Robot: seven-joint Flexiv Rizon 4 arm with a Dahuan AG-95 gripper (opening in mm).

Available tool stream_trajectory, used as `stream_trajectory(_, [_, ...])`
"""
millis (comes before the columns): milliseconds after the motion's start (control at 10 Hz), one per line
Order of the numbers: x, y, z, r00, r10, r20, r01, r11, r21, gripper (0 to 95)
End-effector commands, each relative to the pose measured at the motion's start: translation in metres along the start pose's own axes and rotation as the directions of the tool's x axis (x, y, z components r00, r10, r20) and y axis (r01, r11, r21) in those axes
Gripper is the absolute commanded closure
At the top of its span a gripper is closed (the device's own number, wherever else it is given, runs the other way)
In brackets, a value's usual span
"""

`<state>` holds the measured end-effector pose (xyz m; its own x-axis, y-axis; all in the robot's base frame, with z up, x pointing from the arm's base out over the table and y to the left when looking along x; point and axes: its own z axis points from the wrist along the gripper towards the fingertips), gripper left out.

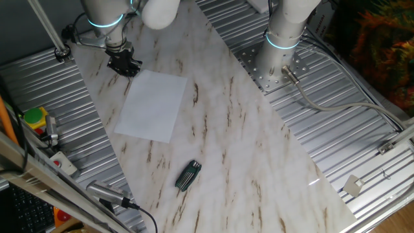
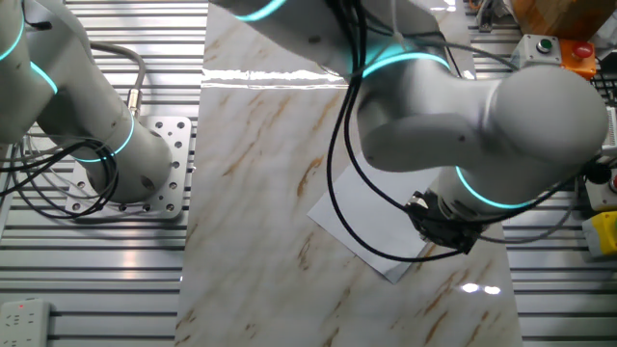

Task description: Flip over and spread out the paper that is laid flat on the table

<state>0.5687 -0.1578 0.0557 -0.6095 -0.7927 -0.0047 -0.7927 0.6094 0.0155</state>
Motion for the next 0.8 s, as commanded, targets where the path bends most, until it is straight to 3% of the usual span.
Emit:
stream_trajectory(100, [0.001,0.001,-0.001,1.000,-0.001,-0.006,0.001,1.000,-0.001,95.0])
stream_trajectory(200, [0.002,0.000,0.000,1.000,-0.003,-0.004,0.003,1.000,-0.004,95.0])
stream_trajectory(300, [0.004,-0.001,0.002,1.000,0.000,0.011,0.000,1.000,-0.027,95.0])
stream_trajectory(800, [0.012,-0.010,0.003,1.000,0.013,0.015,-0.012,0.996,-0.088,95.0])
